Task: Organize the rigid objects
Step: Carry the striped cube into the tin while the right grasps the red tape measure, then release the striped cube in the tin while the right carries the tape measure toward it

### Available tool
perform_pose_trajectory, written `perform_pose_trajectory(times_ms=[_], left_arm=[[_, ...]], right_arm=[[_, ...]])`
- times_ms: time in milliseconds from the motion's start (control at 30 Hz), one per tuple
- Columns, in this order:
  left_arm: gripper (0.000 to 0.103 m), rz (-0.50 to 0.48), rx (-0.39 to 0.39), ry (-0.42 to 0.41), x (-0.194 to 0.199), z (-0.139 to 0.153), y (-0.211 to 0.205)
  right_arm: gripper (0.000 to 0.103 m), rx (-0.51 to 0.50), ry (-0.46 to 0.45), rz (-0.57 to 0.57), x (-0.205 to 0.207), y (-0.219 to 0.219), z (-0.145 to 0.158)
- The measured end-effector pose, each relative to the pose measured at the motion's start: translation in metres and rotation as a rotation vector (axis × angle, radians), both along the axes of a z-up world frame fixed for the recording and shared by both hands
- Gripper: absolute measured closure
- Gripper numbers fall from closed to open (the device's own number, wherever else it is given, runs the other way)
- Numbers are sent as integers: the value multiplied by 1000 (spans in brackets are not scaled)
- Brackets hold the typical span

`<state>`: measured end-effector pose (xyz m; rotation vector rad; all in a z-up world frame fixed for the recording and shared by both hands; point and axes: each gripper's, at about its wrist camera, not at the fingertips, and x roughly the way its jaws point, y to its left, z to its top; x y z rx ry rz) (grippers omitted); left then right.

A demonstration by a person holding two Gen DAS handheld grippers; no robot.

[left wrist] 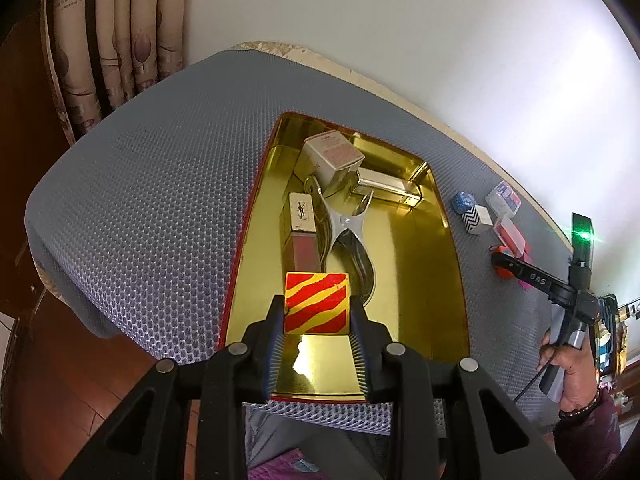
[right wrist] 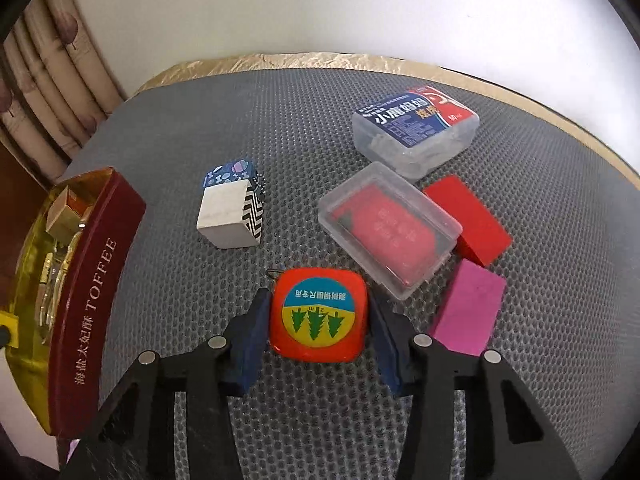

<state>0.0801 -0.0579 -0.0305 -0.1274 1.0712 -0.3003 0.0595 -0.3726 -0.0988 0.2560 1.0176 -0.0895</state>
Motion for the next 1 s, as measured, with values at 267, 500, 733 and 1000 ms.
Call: perform_pose_trajectory(times_ms=[267,500,733,1000], left_arm=[[73,-45,-17,-22,-2,5,-12],[73,-150,50,-57,19,13,-62],[73,-211,122,-60,64,-8,-109],[72,-181,169,-21,95,-33,-125]], right_arm=[[58,2,-76,56,-55,16,1],[58,-21,-111,65,-75,20,-2],[58,-26,-145,70,-76,15,-5],[58,-30,-155,74,-78,17,-4]])
